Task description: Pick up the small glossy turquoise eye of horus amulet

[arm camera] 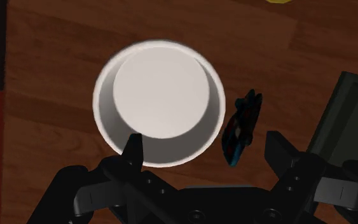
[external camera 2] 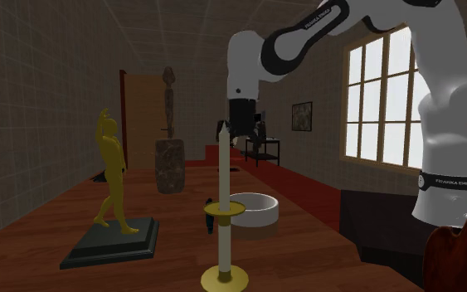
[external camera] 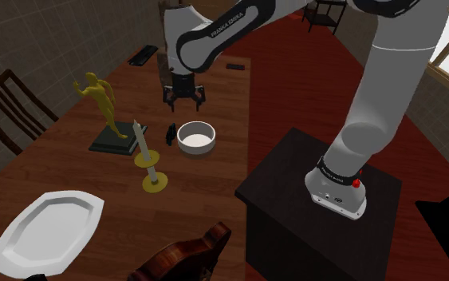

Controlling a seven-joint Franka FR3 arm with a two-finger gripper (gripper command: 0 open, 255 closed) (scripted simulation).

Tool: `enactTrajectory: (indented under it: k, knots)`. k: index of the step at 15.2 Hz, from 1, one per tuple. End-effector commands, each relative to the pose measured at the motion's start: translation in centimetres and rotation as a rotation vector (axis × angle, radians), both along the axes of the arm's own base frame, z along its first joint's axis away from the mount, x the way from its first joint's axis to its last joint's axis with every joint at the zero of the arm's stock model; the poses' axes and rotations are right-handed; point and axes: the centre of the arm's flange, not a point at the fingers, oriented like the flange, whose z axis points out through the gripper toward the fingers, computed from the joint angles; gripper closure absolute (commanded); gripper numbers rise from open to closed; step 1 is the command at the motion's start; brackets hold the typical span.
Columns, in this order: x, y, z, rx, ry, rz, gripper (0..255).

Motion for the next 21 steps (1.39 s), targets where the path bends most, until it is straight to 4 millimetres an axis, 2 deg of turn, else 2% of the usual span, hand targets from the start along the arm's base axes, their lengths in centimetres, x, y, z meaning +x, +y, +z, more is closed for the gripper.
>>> enactTrajectory:
  k: [1,9,16,18,19,21]
  knots:
    - [1.9,0.7,-1.9,-0.001,0.005,-0.048,0]
    - [9.4,2.3,-8.9,-0.006,0.027,-0.221,0]
    - [9.4,2.3,-12.6,-0.006,0.027,-0.221,0]
    - [9.4,2.3,-12.9,-0.006,0.027,-0.221,0]
    - [9.4,2.4,-12.9,-0.006,0.027,-0.221,255]
    - [9.4,2.4,-12.9,-0.006,0.027,-0.221,255]
